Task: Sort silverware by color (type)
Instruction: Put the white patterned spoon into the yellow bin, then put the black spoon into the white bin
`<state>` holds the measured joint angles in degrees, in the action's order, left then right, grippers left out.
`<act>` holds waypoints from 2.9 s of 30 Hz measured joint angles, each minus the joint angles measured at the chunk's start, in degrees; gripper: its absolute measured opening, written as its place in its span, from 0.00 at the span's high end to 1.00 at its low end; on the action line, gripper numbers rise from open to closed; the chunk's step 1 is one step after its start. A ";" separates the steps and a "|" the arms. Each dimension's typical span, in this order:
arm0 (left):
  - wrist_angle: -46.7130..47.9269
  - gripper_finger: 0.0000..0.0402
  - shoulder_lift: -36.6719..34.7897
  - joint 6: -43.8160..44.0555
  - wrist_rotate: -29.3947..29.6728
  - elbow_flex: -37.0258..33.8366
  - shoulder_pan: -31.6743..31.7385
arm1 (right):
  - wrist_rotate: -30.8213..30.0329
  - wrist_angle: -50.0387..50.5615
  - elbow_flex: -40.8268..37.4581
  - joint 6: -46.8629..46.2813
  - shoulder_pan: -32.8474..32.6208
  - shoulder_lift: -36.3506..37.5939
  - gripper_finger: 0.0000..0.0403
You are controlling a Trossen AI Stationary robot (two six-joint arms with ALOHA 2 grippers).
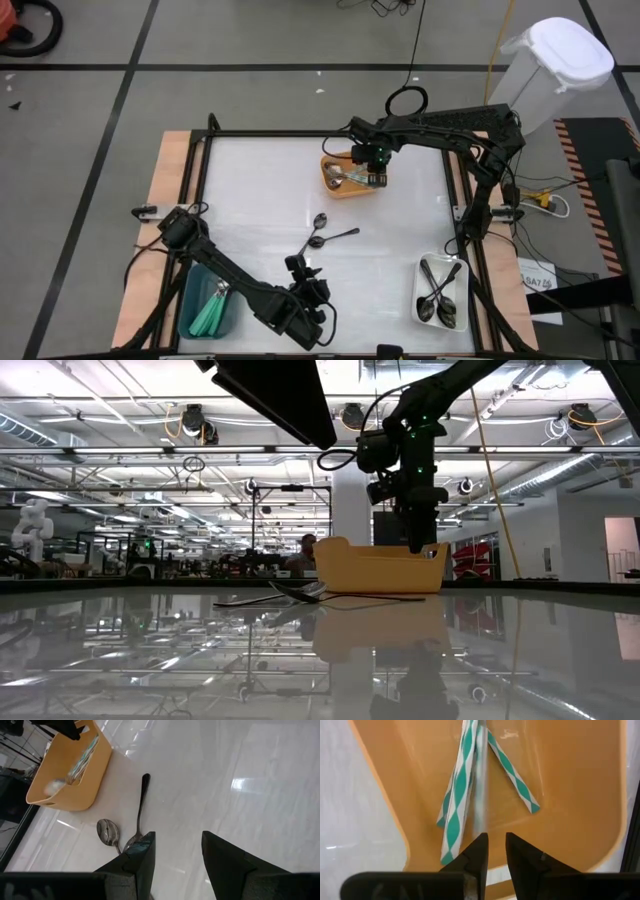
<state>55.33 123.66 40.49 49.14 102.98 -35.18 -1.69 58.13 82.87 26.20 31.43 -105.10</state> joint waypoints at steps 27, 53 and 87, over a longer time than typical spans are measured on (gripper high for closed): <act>0.11 0.60 0.00 0.33 -0.33 0.02 1.05 | 4.28 -7.65 -10.75 -17.22 -19.33 21.73 0.84; -2.94 0.60 0.00 -1.13 -0.65 0.02 3.16 | 0.24 -72.68 -43.15 -16.50 -32.19 16.58 0.84; -0.97 0.60 -0.02 5.32 -0.02 0.02 -1.56 | 5.16 -55.28 -25.29 -17.16 -33.85 2.71 0.53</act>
<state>54.36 123.63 45.81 49.12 103.00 -36.74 3.46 2.85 57.58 9.04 -2.41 -102.39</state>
